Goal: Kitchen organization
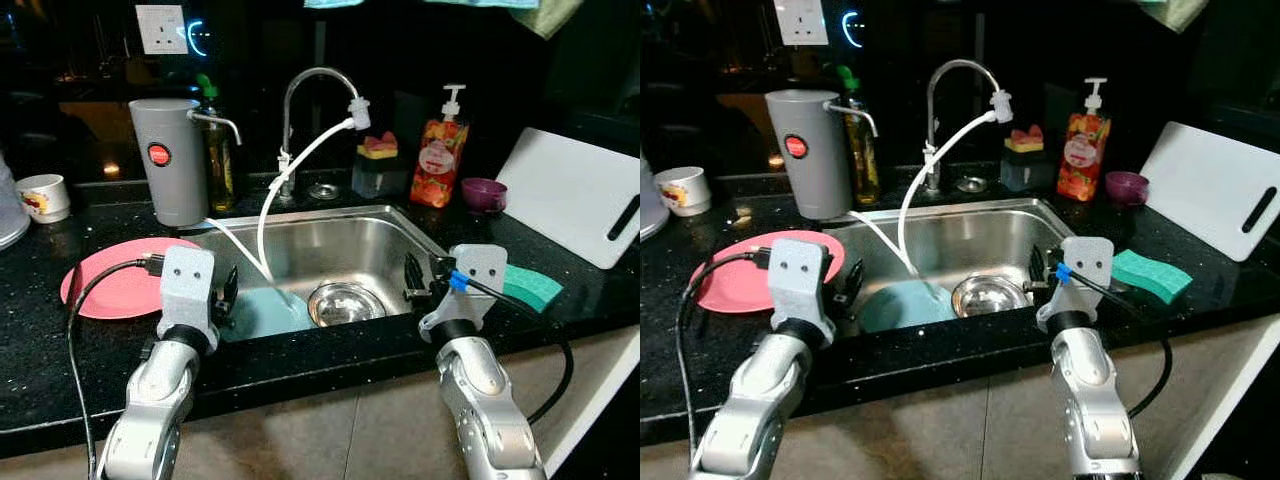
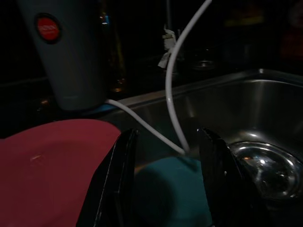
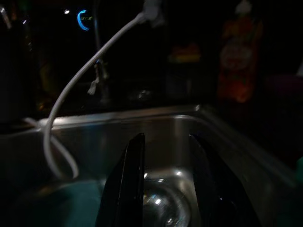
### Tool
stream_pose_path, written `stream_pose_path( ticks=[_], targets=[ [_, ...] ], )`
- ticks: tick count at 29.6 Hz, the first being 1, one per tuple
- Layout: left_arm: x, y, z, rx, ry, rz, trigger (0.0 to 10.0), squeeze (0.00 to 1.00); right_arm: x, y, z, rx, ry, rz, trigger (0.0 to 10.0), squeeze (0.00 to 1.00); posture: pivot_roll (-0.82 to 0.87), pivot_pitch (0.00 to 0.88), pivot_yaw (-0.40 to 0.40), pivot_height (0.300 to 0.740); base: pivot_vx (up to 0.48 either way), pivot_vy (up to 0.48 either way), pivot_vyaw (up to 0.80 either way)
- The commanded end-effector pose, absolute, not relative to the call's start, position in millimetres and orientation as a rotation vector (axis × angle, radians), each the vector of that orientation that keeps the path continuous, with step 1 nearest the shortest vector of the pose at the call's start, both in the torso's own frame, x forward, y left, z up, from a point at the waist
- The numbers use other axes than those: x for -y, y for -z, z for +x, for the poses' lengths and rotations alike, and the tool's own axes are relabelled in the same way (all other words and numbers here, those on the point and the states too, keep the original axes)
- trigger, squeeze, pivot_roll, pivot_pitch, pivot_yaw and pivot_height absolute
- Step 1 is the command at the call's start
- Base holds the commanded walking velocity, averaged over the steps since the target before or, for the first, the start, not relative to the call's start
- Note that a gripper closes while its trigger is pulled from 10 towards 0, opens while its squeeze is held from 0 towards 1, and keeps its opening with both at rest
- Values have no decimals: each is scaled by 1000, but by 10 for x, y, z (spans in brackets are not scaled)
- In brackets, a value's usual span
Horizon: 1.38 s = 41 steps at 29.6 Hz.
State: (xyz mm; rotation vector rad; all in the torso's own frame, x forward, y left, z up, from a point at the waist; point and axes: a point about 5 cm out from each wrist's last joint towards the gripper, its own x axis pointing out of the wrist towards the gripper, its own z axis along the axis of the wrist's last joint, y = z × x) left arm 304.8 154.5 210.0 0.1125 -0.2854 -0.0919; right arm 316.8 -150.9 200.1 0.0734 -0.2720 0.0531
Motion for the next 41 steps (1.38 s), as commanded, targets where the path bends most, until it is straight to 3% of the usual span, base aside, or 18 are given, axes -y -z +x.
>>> stream_pose_path(
  ticks=[1, 7, 17, 41],
  targets=[
    [-1559, -2113, 3032, 291, 87, 123, 10000, 0, 1495, -1988, 3133, 274, -45, 81, 10000, 0, 76, 0, -9, 740, 0, 0, 0],
    [-1556, -2196, 3124, 319, 84, 147, 10000, 0, 1457, -1964, 3085, 278, -25, 114, 10000, 0, 102, 0, -21, 740, 0, 0, 0],
    [-1579, -2179, 3014, 324, 35, 140, 10000, 0, 1432, -2021, 3201, 276, -73, 112, 10000, 0, 137, 0, -69, 740, 0, 0, 0],
    [-1625, -2128, 2972, 297, -1, 173, 10000, 0, 1394, -2001, 3185, 265, -81, 111, 10000, 0, 137, 17, -68, 740, 0, 0, 0]
  ],
)
